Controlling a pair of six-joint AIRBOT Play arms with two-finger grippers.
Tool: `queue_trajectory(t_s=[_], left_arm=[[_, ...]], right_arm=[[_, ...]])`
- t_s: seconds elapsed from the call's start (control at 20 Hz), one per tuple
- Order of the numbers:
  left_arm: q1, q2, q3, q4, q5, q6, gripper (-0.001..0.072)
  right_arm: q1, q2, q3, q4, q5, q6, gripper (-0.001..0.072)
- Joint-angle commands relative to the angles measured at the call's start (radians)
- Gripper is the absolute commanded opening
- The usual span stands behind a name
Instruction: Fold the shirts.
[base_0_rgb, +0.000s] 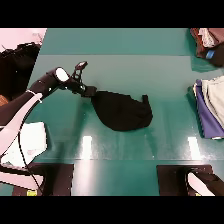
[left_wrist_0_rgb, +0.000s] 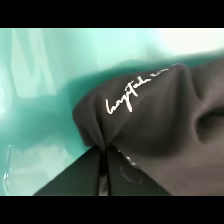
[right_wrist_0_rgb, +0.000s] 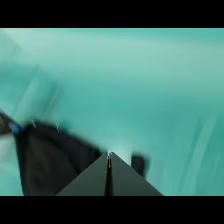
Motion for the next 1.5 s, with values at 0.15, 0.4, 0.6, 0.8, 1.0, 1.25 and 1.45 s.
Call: queue_trajectory(t_s=[0.15, 0.4, 0.6, 0.8, 1.0, 1.25, 1.45], left_arm=[[0.002, 0.028, 0.183, 0.086, -0.056, 0.01, 0.0026], [0.002, 0.03, 0.191, 0.085, -0.074, 0.009, 0.0026], [0.002, 0.03, 0.191, 0.086, -0.083, 0.009, 0.0025], [0.002, 0.03, 0.191, 0.086, -0.085, 0.009, 0.0026], [0.002, 0.03, 0.191, 0.086, -0.117, 0.006, 0.0026], [0.004, 0.124, 0.2, 0.286, -0.14, -0.128, 0.0025], [0.058, 0.326, 0.241, 0.346, -0.156, -0.169, 0.0025]], right_arm=[[-0.077, -0.101, -0.47, -0.038, 0.01, 0.017, 0.0469], [0.043, -0.334, -0.55, 0.074, -0.226, -0.001, 0.0438], [0.123, -0.525, -0.417, 0.146, -0.254, -0.029, 0.0436], [0.183, -0.685, -0.255, 0.146, -0.231, -0.029, 0.0427], [0.235, -0.787, -0.118, 0.142, -0.179, -0.029, 0.0091], [0.215, -0.727, 0.025, 0.066, -0.152, -0.027, 0.0013], [0.127, -0.525, 0.173, -0.023, -0.051, -0.027, 0.0013]])
